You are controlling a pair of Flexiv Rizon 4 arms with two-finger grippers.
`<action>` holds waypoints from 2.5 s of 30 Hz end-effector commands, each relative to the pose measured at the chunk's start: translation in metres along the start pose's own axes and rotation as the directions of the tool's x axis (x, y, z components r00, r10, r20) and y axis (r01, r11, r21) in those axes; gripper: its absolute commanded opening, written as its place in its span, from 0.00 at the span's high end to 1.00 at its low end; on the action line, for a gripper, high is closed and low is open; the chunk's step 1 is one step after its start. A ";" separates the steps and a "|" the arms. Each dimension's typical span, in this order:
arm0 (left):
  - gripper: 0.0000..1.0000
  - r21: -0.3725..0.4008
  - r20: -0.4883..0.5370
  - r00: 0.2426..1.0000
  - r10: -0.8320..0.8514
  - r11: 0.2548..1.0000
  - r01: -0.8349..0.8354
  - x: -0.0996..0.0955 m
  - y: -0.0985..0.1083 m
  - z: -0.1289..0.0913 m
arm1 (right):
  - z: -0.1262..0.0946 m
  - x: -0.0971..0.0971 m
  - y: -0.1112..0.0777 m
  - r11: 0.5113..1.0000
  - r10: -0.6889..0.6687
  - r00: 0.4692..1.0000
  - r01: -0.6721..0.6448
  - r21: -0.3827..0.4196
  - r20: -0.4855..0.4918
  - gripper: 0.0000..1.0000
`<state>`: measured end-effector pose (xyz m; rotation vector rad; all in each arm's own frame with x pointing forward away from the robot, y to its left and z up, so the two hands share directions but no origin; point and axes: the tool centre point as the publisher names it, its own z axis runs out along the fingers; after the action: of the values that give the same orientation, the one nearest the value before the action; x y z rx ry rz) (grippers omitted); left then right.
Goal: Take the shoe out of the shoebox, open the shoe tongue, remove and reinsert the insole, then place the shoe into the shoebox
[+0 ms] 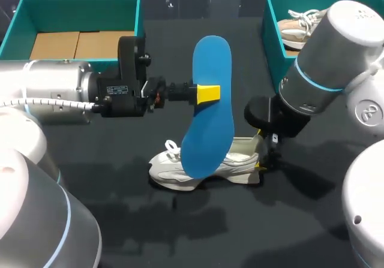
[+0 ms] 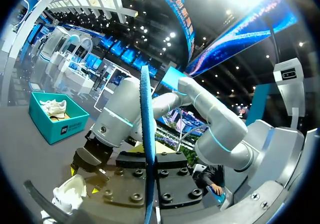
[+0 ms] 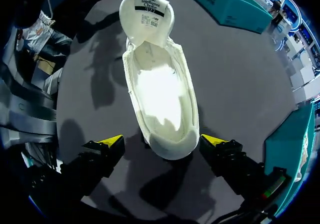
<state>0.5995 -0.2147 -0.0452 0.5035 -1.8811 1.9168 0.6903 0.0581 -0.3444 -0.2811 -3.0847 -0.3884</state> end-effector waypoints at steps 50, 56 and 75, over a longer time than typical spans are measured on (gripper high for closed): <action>1.00 0.003 0.001 1.000 0.000 1.000 0.000 0.000 0.001 0.001 | 0.029 -0.040 0.081 0.941 -0.170 0.985 0.155 0.302 0.023 0.00; 1.00 0.003 0.001 1.000 0.000 1.000 0.000 0.000 0.001 0.001 | 0.043 -0.041 0.077 0.943 -0.162 0.987 0.154 0.297 0.002 0.24; 1.00 0.003 0.001 1.000 0.000 1.000 0.000 0.000 0.001 0.001 | 0.044 -0.030 0.073 0.944 -0.144 0.989 0.150 0.292 -0.041 1.00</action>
<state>0.5995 -0.2143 -0.0450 0.5035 -1.8815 1.9158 0.7343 0.1367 -0.3765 -0.0336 -3.0915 0.0725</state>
